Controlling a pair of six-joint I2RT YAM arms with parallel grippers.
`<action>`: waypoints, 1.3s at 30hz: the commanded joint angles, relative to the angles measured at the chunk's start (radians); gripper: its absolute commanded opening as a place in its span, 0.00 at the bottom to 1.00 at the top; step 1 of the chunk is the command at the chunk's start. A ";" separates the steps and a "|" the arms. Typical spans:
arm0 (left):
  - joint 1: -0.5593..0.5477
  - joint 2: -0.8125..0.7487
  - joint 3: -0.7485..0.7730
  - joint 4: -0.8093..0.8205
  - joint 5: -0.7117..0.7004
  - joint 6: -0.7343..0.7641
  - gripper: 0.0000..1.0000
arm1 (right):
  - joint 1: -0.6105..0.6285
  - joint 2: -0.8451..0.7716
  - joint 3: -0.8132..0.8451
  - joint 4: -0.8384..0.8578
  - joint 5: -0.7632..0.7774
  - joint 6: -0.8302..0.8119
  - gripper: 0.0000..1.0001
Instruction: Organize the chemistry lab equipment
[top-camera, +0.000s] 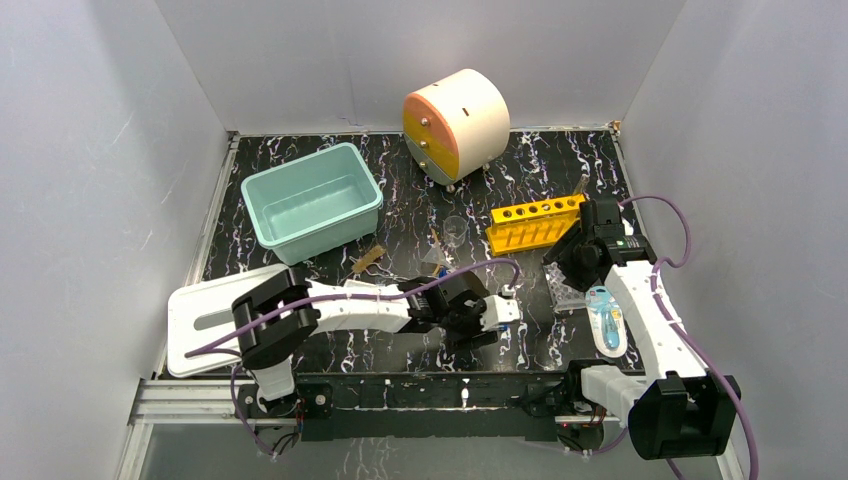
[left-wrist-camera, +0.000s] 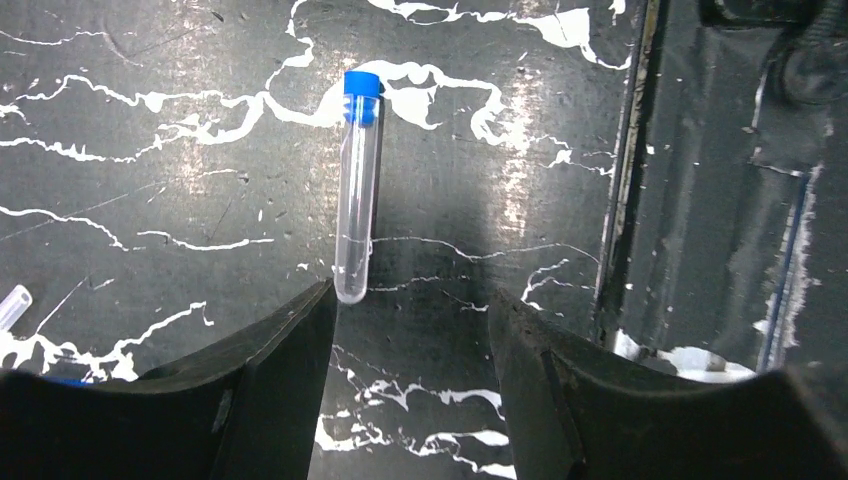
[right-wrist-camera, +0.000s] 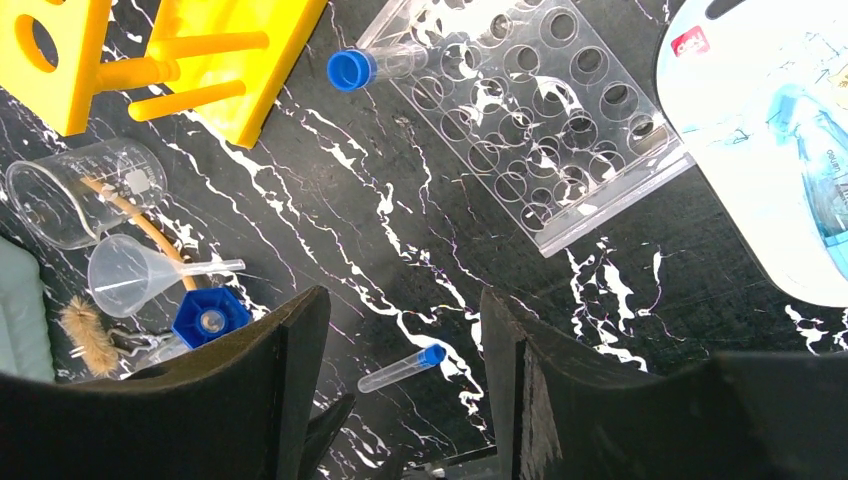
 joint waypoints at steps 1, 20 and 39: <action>0.000 0.045 0.047 0.051 -0.012 0.055 0.55 | -0.021 -0.016 0.003 0.015 -0.028 0.000 0.65; 0.000 0.197 0.165 -0.128 -0.048 0.035 0.07 | -0.027 -0.010 0.044 0.017 -0.039 -0.021 0.63; 0.105 0.034 0.042 -0.090 -0.052 -0.206 0.00 | -0.028 -0.019 -0.094 0.189 -0.350 -0.111 0.67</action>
